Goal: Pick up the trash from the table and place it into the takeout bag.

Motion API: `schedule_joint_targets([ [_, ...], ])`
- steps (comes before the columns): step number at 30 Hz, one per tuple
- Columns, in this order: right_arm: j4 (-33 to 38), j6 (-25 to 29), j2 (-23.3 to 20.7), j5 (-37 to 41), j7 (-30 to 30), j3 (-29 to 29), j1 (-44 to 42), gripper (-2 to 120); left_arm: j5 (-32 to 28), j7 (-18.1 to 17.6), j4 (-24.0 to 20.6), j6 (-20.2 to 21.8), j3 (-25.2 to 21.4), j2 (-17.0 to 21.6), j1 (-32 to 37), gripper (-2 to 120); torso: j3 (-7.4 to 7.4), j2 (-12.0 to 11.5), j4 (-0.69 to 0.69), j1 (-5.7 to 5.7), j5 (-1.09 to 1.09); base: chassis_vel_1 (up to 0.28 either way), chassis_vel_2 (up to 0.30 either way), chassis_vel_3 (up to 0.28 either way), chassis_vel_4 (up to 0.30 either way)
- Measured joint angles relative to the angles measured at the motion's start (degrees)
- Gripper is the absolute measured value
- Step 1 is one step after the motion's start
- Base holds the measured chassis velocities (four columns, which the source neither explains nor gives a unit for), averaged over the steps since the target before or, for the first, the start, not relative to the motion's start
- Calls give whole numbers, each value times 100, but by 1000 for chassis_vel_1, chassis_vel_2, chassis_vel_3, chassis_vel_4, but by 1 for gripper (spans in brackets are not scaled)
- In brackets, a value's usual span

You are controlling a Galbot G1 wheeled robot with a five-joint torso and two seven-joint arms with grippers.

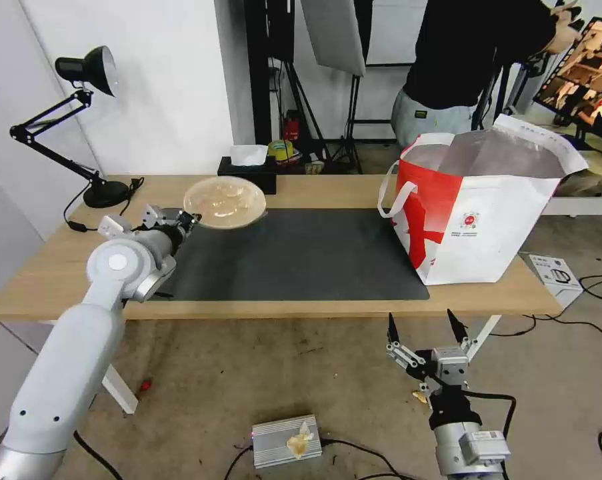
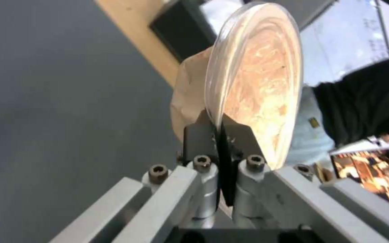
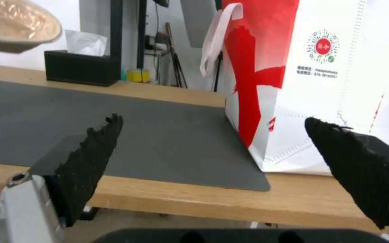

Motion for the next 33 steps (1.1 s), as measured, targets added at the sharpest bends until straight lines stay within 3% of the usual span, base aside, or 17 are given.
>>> schedule_joint_targets([
  [7, 0, 0, 0, 0, 0, 0, 0, 100, -93, 247, -101, -183, 305, 215, -316, 0, 0, 0, 1, 0, -1, 0, 0, 0, 0],
  [16, 0, 0, 0, 0, 0, 0, 0, 100, -262, 978, -15, -475, 1096, 372, -1321, 0, 0, 0, -1, 0, 1, 0, 0, 0, 0],
  [20, 0, 0, 0, 0, 0, 0, 0, 100, -270, 1233, 179, -609, 1437, 220, -1838, 0, 0, 0, 0, 0, 1, 0, 0, 0, 0],
  [24, 0, 0, 0, 0, 0, 0, 0, 100, -254, 1447, 645, -711, 2076, -245, -2565, 0, 0, 0, -1, 1, 0, 0, 0, 0, 0],
  [27, 0, 0, 0, 0, 0, 0, 0, 100, -248, 1500, 795, -724, 2264, -398, -2760, 0, 0, 0, -1, 1, 1, 0, 0, 0, 0],
  [33, 0, 0, 0, 0, 0, 0, 0, 100, -115, 1725, 1529, -785, 2785, -979, -3423, 0, 1, 0, -1, 1, 0, 0, 0, 0, 0],
])
